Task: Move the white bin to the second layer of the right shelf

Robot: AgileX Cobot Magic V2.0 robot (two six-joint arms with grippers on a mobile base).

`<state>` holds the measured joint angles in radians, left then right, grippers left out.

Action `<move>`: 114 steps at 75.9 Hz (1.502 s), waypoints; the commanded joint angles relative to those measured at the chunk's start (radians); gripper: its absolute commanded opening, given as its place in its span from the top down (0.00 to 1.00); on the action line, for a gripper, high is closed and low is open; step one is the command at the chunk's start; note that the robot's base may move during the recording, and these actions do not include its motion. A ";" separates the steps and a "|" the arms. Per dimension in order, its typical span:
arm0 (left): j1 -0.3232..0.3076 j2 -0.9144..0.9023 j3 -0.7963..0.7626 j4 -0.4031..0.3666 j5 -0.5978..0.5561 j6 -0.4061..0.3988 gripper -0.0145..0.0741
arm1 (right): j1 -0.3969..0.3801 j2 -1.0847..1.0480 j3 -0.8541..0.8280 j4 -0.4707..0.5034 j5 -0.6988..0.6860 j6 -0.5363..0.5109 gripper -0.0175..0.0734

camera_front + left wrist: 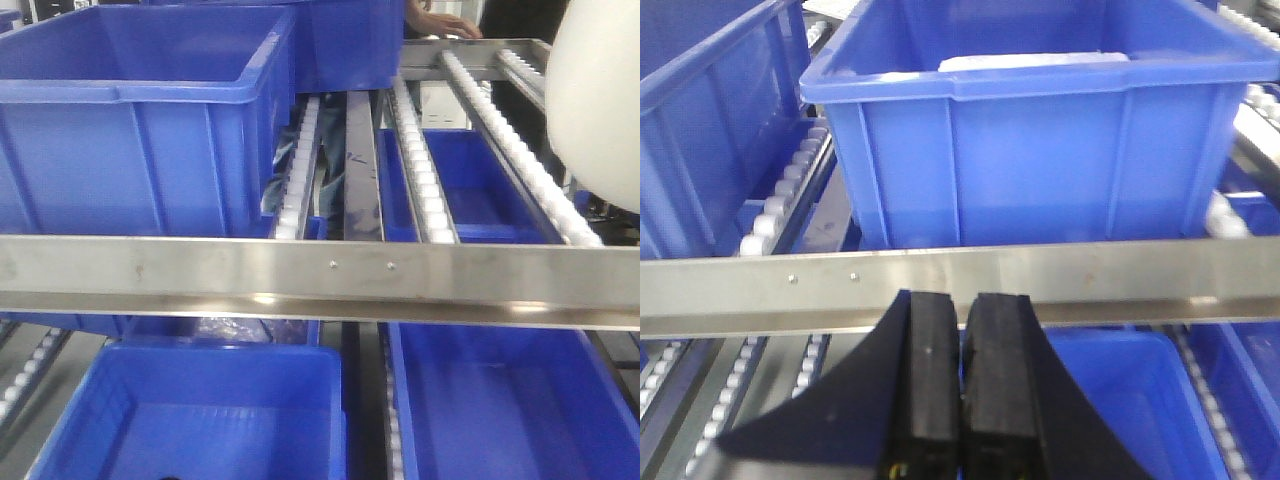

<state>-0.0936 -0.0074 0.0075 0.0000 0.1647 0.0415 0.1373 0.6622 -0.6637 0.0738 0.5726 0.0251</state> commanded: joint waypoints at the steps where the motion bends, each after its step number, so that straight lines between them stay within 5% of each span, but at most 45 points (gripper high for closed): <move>1: -0.005 -0.014 0.037 0.000 -0.087 -0.003 0.74 | -0.005 0.001 -0.032 0.003 -0.093 0.000 0.75; 114: -0.005 -0.014 0.037 0.000 -0.087 -0.003 0.74 | -0.005 0.001 -0.032 0.003 -0.093 0.000 0.75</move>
<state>-0.0936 -0.0074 0.0075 0.0000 0.1647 0.0415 0.1373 0.6639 -0.6637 0.0738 0.5726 0.0251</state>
